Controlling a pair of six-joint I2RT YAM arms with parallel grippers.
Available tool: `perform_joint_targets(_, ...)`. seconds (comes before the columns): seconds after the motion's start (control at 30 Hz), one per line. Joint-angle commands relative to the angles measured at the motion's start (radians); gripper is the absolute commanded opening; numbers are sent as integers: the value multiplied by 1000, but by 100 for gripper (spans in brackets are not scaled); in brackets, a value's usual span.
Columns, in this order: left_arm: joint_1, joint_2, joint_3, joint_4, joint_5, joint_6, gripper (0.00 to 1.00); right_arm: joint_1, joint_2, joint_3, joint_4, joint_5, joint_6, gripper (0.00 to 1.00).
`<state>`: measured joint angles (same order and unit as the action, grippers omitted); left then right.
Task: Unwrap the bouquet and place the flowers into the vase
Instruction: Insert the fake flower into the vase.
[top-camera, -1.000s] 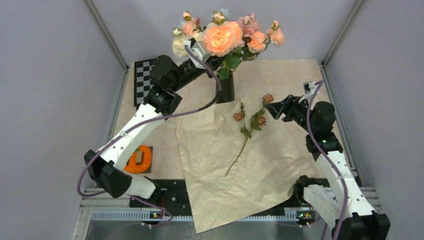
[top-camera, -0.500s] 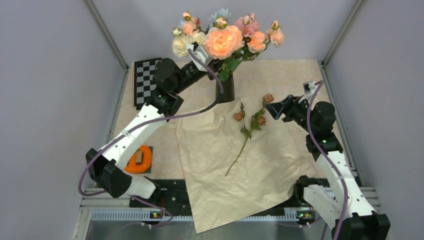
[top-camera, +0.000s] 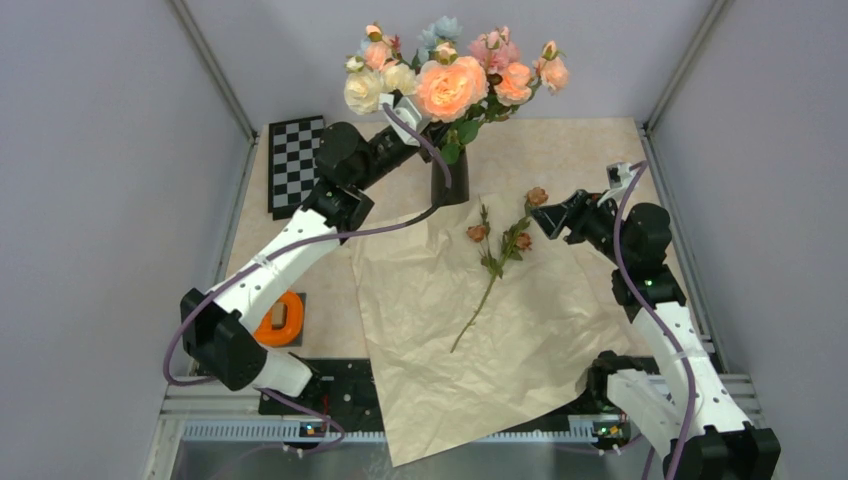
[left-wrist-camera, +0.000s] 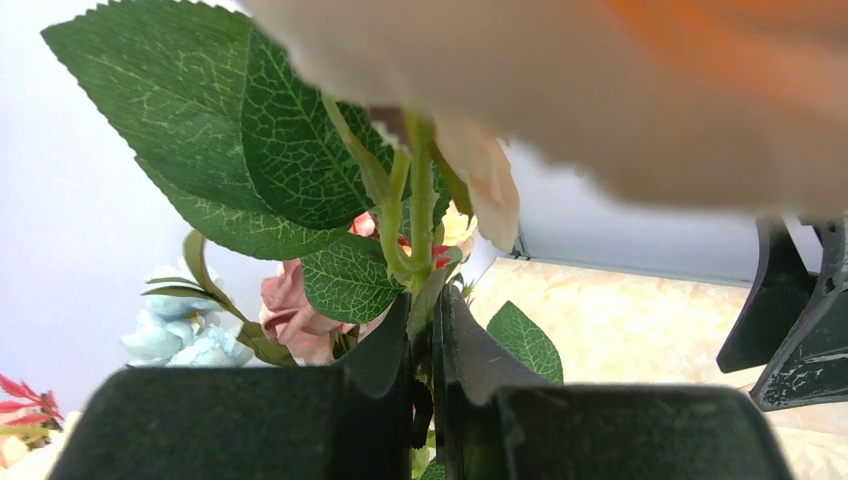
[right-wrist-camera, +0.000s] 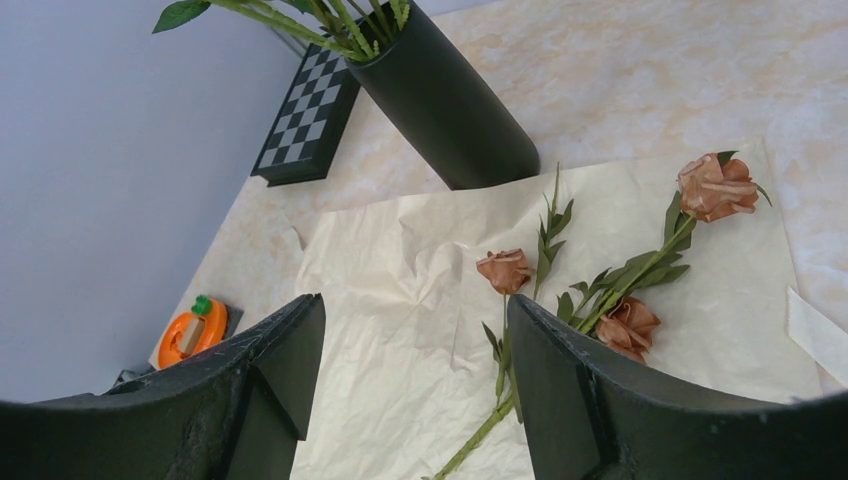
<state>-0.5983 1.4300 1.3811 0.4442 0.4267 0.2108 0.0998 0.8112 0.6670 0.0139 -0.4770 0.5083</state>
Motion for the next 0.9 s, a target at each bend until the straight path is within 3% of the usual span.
perform_joint_targets(0.0, -3, 22, -18, 87, -24, -15, 0, -14, -20, -9, 36, -14, 0, 68)
perform_joint_targets(0.87, 1, 80, -136, 184, -101, -79, 0, -15, -6, -15, 41, -25, -1, 68)
